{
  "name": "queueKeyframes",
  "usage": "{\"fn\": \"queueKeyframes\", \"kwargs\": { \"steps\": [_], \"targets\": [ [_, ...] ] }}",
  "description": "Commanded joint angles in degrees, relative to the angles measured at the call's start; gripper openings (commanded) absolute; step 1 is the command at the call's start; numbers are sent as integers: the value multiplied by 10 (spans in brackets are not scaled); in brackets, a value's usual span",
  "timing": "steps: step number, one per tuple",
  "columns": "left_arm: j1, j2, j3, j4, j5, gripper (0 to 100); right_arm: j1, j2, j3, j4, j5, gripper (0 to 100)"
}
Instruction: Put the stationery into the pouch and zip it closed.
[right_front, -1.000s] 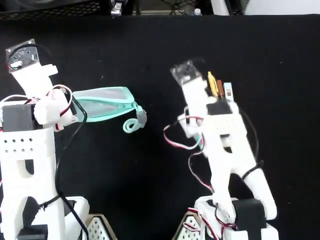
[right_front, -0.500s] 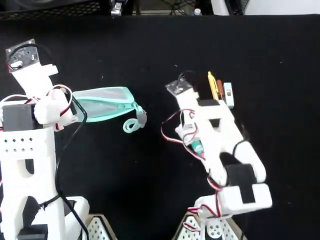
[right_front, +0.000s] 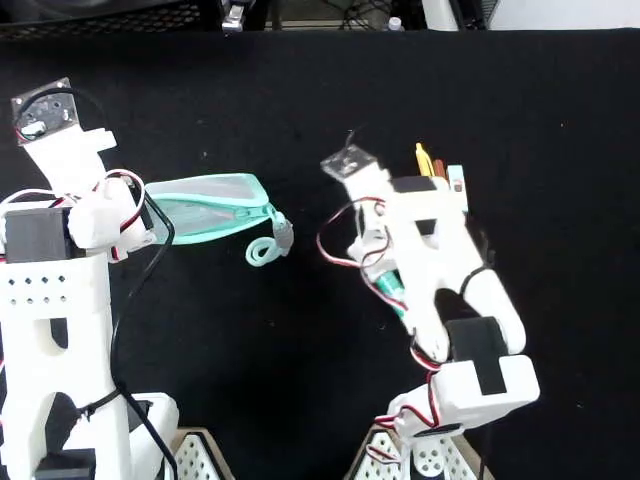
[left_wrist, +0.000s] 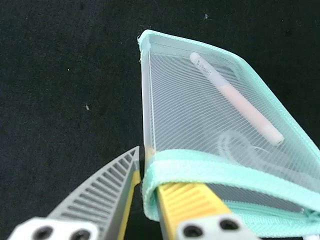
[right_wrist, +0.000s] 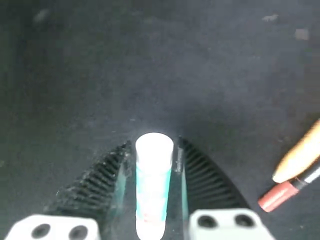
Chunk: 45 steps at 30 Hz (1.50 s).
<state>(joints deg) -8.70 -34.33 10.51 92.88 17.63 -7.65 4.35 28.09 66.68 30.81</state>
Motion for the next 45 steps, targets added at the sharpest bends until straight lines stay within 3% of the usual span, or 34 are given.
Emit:
{"fn": "queueKeyframes", "kwargs": {
  "steps": [1, 10, 16, 32, 34, 39, 45],
  "targets": [
    [-4, 3, -21, 2, -6, 30, -23, -1, -26, 12, 15, 128],
    [-5, 3, -21, 2, -6, 30, -20, -1, -16, 14, 18, 132],
    [-5, 3, -21, 3, -6, 30, -20, 29, -11, 11, 22, 200],
    [-5, 3, -20, 2, -6, 30, -19, 44, -11, -45, 29, 67],
    [-5, 3, -20, 2, -6, 30, -16, 20, -8, -45, 25, 8],
    [-5, 3, -20, 3, -6, 30, 11, -116, 2, -40, -43, 12],
    [-4, 3, -20, 4, -6, 30, -14, -457, 89, -52, -109, 12]
  ]
}}
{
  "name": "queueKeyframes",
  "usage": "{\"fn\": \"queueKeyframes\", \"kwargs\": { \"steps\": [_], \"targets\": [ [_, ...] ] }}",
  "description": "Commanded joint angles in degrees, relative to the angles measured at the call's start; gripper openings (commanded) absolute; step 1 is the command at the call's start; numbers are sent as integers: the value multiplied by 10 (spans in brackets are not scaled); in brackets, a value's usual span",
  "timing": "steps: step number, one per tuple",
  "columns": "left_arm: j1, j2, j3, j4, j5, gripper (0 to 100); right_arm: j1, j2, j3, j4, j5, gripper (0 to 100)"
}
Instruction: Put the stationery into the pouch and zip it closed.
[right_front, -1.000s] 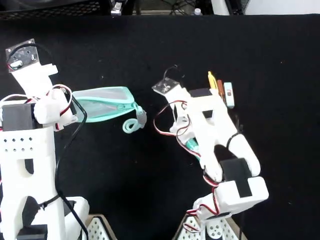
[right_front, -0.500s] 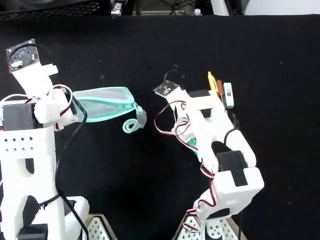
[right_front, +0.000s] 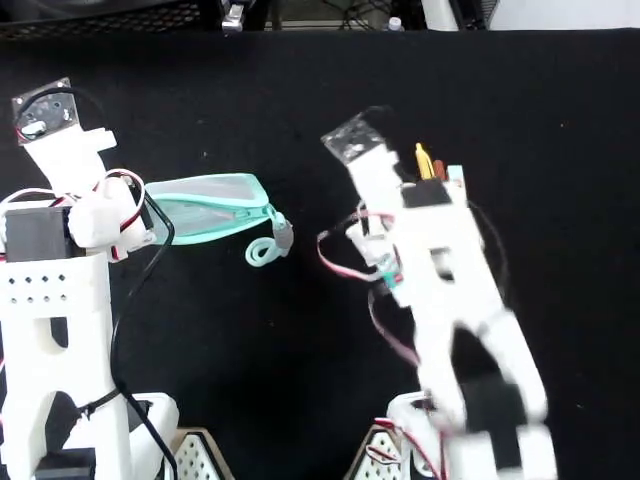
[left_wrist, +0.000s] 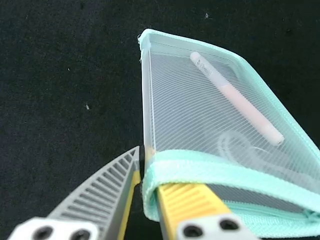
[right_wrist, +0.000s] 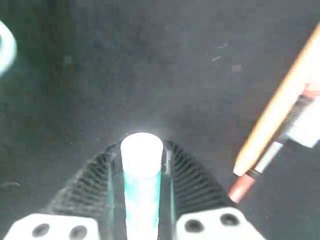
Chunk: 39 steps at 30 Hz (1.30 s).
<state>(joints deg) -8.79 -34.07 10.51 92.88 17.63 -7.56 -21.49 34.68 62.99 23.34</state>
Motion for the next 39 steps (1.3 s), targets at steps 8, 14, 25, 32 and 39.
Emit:
{"fn": "queueKeyframes", "kwargs": {
  "steps": [8, 14, 25, 32, 39],
  "targets": [
    [-2, 1, -12, 0, -6, 30, -161, -599, 78, -144, -154, 13],
    [2, 1, -14, -4, -6, 30, -262, -591, 110, -193, -157, 14],
    [101, 55, -16, -11, -6, 30, -321, -504, 109, -317, -119, 13],
    [103, 33, -15, -11, -7, 30, -322, -472, 107, -321, -122, 12],
    [100, -25, -1, -12, -6, 30, -380, -447, 153, -408, -122, 12]
  ]
}}
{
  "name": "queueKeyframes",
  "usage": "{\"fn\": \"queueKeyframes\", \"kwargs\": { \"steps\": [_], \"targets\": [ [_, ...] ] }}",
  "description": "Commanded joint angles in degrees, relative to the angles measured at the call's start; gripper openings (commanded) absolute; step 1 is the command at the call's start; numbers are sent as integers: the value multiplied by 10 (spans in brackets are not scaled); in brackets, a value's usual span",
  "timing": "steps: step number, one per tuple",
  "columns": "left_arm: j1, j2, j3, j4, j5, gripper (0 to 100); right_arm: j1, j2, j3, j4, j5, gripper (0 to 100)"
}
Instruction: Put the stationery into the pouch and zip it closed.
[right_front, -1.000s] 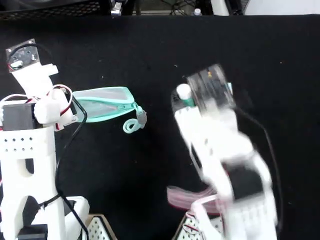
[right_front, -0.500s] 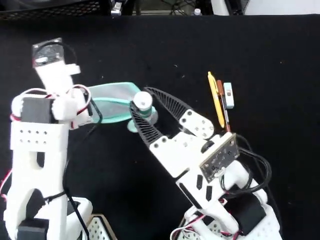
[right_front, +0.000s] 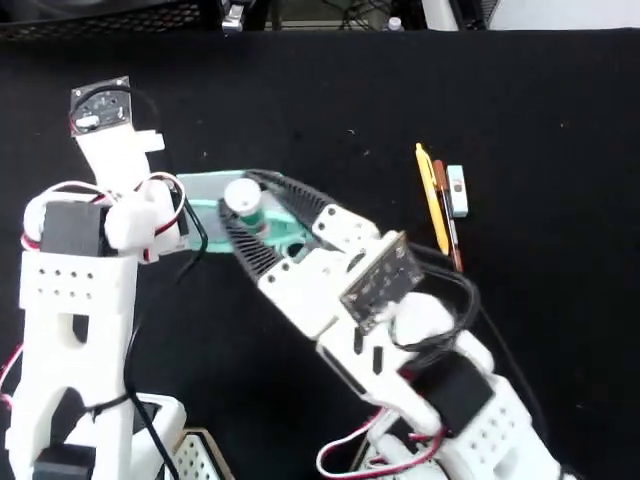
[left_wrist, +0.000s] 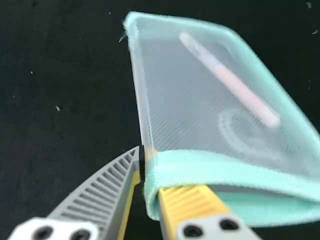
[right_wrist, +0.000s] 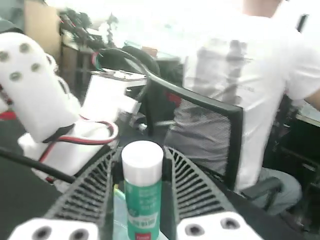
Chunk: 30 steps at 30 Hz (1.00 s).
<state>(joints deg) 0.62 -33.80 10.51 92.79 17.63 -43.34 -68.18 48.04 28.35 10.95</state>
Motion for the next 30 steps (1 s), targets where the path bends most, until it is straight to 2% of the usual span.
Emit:
{"fn": "queueKeyframes", "kwargs": {
  "steps": [1, 7, 16, 25, 30],
  "targets": [
    [6, -33, 5, -13, -6, 30, -25, 30, 32, -85, 2, 12],
    [-3, -32, 18, -15, -7, 30, -12, 112, 71, -183, 2, 12],
    [-16, -34, 17, -15, -7, 30, 40, 173, 66, -185, 3, 12],
    [-17, -32, 15, -15, -7, 30, 40, 204, 97, -171, 5, 23],
    [-17, -32, 16, -15, -7, 30, 36, 204, 46, -63, 3, 225]
  ]
}}
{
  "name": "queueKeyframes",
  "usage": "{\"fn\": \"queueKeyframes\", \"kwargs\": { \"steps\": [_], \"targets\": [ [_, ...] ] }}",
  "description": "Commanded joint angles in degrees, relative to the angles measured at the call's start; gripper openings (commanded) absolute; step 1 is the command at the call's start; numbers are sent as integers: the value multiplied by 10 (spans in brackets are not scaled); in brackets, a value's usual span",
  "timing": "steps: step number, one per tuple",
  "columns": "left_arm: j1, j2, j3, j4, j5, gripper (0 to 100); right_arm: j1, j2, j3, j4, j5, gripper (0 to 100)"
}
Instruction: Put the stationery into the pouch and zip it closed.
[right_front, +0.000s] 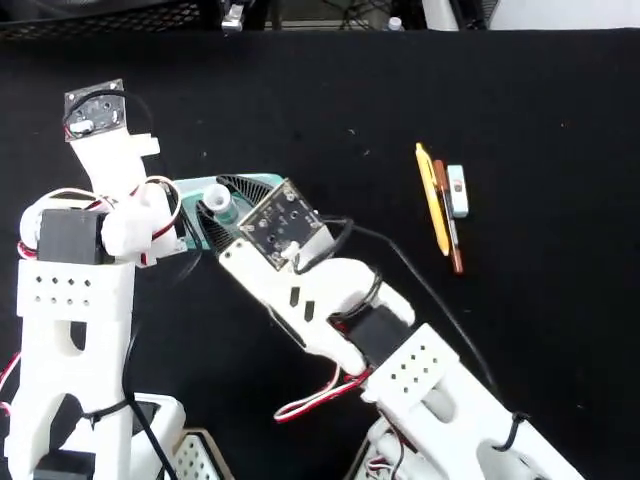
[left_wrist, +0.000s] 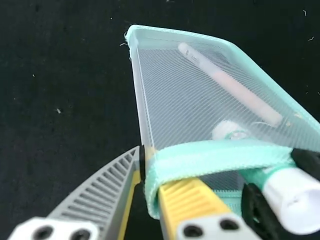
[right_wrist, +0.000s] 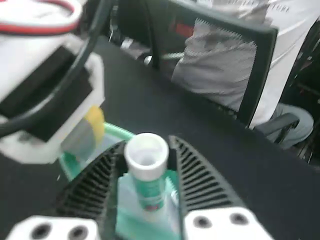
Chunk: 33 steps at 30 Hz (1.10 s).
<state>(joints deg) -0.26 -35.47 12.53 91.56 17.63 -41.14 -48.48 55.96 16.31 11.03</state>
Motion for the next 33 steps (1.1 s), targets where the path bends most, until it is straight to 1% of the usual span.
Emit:
{"fn": "queueKeyframes", "kwargs": {
  "steps": [1, 7, 11, 13, 15, 16, 18, 20, 22, 24, 26, 29, 31, 33],
  "targets": [
    [-8, -15, -4, -3, -7, 30, 14, 7, -50, 79, 4, 247],
    [-8, -15, -3, -3, -7, 30, 14, -23, -150, 207, 5, 230],
    [-8, -15, -3, -3, -7, 30, 19, -101, -191, 256, 5, 230],
    [-8, -15, -3, -3, -7, 30, 34, -154, -211, 278, 6, 228],
    [-8, -15, -3, -3, -7, 30, 72, -208, -233, 290, 6, 226],
    [-8, -15, -3, -3, -7, 30, 102, -228, -241, 294, 6, 226],
    [-8, -15, -3, -3, -7, 30, 181, -259, -244, 297, 5, 209],
    [-9, -15, -3, -3, -7, 30, 271, -256, -234, 303, 4, 146],
    [-9, -15, -3, -3, -7, 30, 353, -233, -198, 300, 4, 73],
    [-9, -15, -3, -3, -7, 30, 406, -191, -150, 285, 5, 43],
    [-9, -15, -3, -4, -7, 30, 441, -131, -101, 252, 6, 72],
    [-9, -15, -3, -4, -7, 30, 462, -15, -60, 178, 6, 168],
    [-9, -15, -3, -4, -7, 30, 463, 75, -72, 140, 20, 220],
    [-9, -15, -2, -4, -7, 30, 459, 172, -111, 124, 49, 227]
  ]
}}
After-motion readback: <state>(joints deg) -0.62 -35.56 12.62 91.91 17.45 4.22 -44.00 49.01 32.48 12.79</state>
